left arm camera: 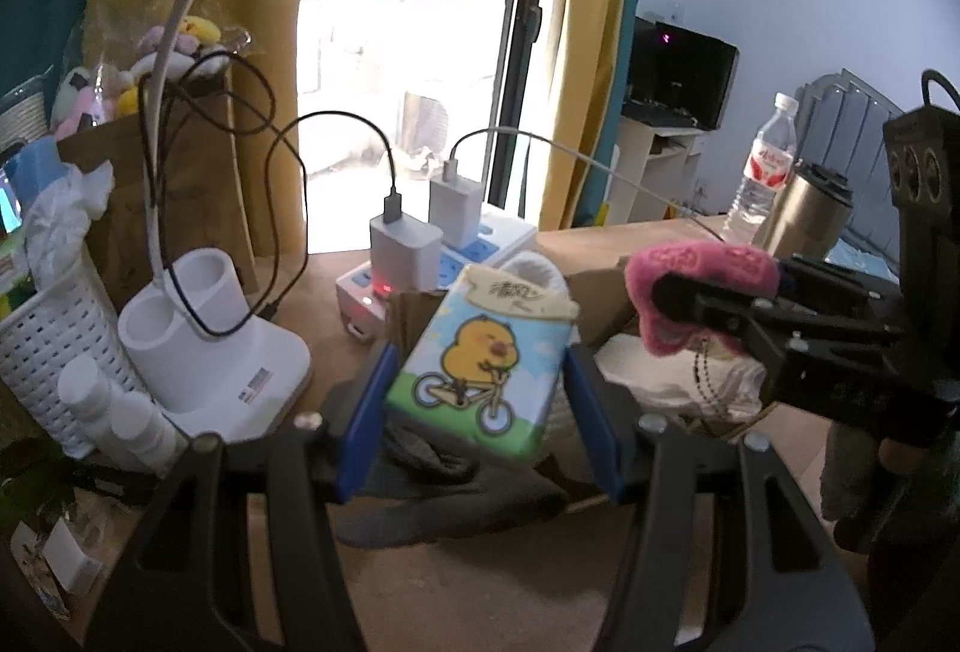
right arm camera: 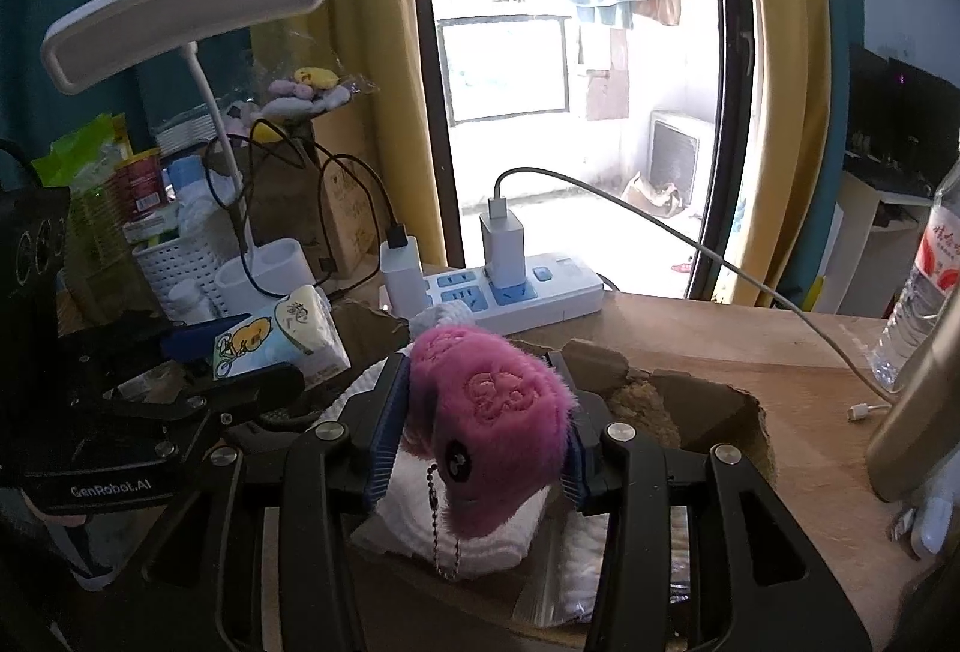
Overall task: Organize soft objects
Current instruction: 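Lower both items into the box and open both grippers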
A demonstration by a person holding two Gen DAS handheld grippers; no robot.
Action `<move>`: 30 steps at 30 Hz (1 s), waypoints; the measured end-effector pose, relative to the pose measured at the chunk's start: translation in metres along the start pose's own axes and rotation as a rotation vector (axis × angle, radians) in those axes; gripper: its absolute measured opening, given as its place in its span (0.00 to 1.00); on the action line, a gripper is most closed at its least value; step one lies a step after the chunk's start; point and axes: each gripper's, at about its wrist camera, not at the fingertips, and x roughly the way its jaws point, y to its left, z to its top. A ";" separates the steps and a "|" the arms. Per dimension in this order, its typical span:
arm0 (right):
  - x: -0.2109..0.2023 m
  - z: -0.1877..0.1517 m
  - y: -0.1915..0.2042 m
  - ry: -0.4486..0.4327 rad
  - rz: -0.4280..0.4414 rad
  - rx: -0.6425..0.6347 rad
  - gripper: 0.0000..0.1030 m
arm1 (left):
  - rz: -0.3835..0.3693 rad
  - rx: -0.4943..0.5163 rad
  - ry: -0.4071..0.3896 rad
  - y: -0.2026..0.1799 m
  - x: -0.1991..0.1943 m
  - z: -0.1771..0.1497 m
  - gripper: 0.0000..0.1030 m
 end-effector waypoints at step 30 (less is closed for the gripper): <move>-0.047 0.002 0.007 -0.053 -0.053 0.003 0.69 | 0.031 -0.025 -0.058 -0.012 -0.052 0.003 0.73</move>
